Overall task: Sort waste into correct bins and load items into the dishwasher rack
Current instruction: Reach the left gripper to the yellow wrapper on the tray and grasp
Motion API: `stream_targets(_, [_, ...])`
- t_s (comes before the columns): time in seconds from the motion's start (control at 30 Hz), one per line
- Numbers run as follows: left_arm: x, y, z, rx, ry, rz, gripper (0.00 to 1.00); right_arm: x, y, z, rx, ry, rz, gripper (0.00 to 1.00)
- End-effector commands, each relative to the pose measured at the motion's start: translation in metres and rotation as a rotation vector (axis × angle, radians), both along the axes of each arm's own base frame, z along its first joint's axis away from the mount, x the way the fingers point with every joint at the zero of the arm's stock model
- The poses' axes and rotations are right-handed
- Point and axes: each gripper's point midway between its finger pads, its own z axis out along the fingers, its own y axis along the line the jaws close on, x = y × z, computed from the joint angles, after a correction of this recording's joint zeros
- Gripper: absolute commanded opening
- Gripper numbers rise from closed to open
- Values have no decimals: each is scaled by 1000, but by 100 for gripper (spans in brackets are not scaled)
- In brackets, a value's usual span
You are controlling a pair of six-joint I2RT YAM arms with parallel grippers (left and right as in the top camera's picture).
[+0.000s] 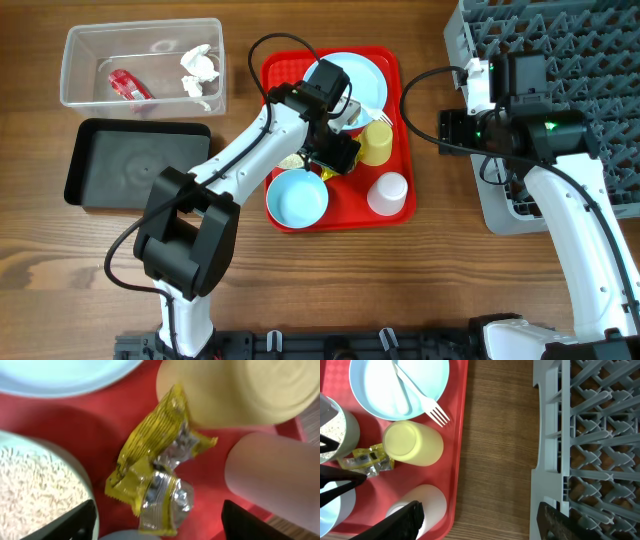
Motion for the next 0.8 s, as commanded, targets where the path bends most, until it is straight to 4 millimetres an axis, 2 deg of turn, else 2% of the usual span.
stream_targets(0.0, [0, -10, 11, -64, -15, -23, 75, 3, -1, 6, 10, -13, -15, 75])
stream_targets(0.23, [0, -10, 6, -60, -6, -23, 51, 3, -1, 6, 10, -13, -15, 76])
stream_targets(0.33, [-1, -9, 0, -53, 4, -23, 49, 3, -1, 6, 10, -14, -15, 76])
stream_targets(0.5, [-1, -10, -1, -52, 7, -24, 34, 3, -1, 6, 10, -13, -15, 76])
stream_targets(0.53, [-1, -10, -2, -51, 9, -24, 34, 3, -1, 6, 9, -14, -15, 76])
stream_targets(0.63, [-6, -8, -3, -47, 28, -25, 43, 3, -1, 5, 9, -13, -15, 76])
stream_targets(0.77, [-8, -7, -4, -42, 38, -25, 43, 3, -1, 5, 9, -13, -15, 75])
